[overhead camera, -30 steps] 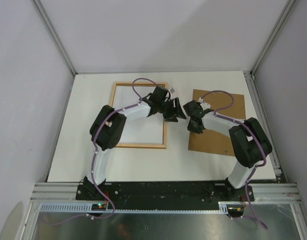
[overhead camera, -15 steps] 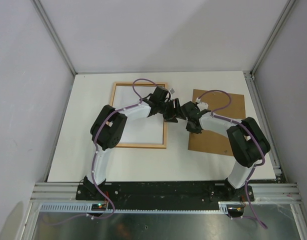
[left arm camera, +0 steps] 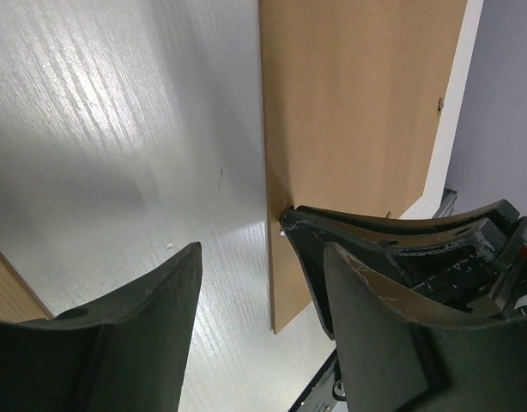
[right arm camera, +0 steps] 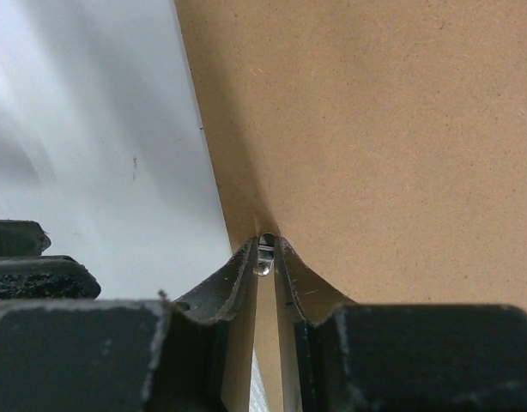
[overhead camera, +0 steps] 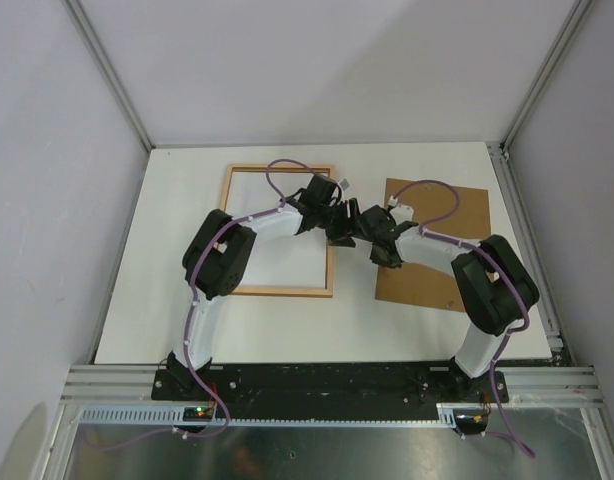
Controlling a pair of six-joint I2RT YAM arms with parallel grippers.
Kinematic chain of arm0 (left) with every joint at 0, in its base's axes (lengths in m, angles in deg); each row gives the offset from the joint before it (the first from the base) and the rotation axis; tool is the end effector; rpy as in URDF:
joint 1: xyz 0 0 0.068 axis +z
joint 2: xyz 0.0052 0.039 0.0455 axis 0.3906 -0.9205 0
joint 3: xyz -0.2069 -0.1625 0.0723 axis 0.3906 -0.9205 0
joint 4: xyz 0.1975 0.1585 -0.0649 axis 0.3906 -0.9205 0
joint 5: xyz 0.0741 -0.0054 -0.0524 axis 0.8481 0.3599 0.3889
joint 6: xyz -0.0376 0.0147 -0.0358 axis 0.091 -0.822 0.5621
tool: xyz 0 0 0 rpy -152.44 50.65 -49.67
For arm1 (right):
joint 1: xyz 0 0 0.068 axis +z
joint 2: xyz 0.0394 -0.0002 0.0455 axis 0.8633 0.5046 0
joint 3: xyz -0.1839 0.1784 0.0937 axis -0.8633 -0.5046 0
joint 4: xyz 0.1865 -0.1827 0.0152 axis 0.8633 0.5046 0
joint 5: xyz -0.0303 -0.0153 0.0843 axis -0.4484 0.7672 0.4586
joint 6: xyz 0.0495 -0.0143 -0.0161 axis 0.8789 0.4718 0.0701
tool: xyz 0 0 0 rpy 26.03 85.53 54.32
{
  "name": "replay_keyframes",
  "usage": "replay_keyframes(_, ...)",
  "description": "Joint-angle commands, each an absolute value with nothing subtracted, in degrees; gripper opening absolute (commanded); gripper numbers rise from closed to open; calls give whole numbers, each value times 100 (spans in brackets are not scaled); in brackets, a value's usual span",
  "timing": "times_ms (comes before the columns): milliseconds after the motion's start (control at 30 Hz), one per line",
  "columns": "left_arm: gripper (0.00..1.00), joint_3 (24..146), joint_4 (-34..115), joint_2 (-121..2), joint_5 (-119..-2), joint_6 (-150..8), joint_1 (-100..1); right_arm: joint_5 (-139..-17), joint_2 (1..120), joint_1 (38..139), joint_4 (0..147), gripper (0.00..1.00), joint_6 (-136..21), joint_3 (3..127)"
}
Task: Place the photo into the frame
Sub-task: Pick up the backboard from the center of the board.
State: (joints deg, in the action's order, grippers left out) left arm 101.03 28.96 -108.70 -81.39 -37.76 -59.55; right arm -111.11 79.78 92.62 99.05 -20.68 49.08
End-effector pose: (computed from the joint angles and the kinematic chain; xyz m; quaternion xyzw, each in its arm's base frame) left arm 0.3721 -0.2975 0.1586 0.0281 0.9016 -0.4134 0.1243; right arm 0.2888 0.1688 0.1598 0.1354 0.9470 -0.0498 0.2871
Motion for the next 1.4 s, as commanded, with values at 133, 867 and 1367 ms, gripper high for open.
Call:
replay_keyframes(133, 64, 10213, 3010, -10890, -8318, -3828, -5934, -10306, 7743, 9258, 9770, 19, -1847, 4100)
replay_keyframes(867, 66, 10157, 3013, -11009, -8399, -3820, -6098, -10117, 6625, 9107, 9983, 0, -1930, 3670)
replay_keyframes(1367, 71, 10251, 3092, -11250, -8730, -3603, -6224, -9943, 6269, 9085, 10023, 0, -1950, 3739)
